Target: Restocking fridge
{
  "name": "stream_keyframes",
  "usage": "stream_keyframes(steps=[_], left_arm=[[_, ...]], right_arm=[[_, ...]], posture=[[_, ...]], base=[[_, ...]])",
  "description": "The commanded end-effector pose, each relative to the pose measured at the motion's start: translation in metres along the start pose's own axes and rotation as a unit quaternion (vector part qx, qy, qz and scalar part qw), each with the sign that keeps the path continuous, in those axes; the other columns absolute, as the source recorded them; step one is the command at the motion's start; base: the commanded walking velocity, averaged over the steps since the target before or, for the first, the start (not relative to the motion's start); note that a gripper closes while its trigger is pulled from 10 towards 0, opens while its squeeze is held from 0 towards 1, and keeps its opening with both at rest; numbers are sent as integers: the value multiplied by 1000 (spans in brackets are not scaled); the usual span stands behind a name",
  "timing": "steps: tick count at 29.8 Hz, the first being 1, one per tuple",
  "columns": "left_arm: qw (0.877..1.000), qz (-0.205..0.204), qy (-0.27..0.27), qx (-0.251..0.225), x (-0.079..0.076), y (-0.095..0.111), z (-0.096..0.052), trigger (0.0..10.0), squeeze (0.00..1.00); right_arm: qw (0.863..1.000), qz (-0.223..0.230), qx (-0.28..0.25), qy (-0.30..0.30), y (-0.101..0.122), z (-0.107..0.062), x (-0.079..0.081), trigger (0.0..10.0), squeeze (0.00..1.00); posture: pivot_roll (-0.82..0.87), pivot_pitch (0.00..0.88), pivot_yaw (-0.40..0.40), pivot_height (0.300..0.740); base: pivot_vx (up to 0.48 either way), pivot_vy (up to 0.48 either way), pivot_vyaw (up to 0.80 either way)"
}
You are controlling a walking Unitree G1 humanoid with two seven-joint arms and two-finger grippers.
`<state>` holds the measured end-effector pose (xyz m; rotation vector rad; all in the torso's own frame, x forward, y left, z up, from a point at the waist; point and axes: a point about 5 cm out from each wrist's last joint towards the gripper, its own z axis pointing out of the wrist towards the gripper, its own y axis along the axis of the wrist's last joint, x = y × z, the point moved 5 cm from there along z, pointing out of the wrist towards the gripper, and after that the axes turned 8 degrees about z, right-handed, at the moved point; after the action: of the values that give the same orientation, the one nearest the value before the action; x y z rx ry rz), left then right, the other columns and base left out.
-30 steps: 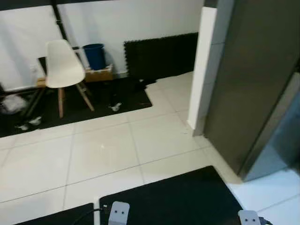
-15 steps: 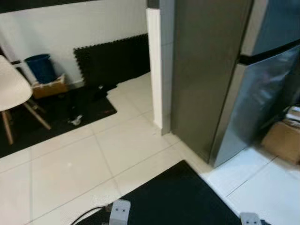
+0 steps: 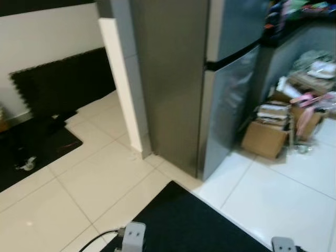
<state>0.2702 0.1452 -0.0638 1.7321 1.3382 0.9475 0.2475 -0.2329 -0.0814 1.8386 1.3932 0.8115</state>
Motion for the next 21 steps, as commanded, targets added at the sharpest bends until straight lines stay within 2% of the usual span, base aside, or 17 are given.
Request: stream_keyframes(steps=[1, 12, 15, 21], left_arm=[[1000, -4, -2, 13, -2, -9, -4, 10000, 0], [1000, -1, -6, 9, -2, -7, -3, 10000, 0], [1000, 1, 4, 5, 1, -4, -3, 10000, 0], [1000, -4, 11, 4, 3, -3, -2, 10000, 0]], right_arm=[[1000, 12, 15, -3, -11, -3, 1, 10000, 0], [1000, 21, 9, -5, -11, -4, 2, 10000, 0], [1000, 14, -1, 11, -8, -4, 7, 10000, 0], [1000, 13, 0, 11, -8, -4, 8, 10000, 0]], posture=[[-35, 101, 66, 740], [-38, 102, 73, 740], [-36, 101, 71, 740], [-33, 103, 70, 740]], base=[[0, 0, -800], [0, 0, -765], [0, 0, 0], [0, 0, 0]])
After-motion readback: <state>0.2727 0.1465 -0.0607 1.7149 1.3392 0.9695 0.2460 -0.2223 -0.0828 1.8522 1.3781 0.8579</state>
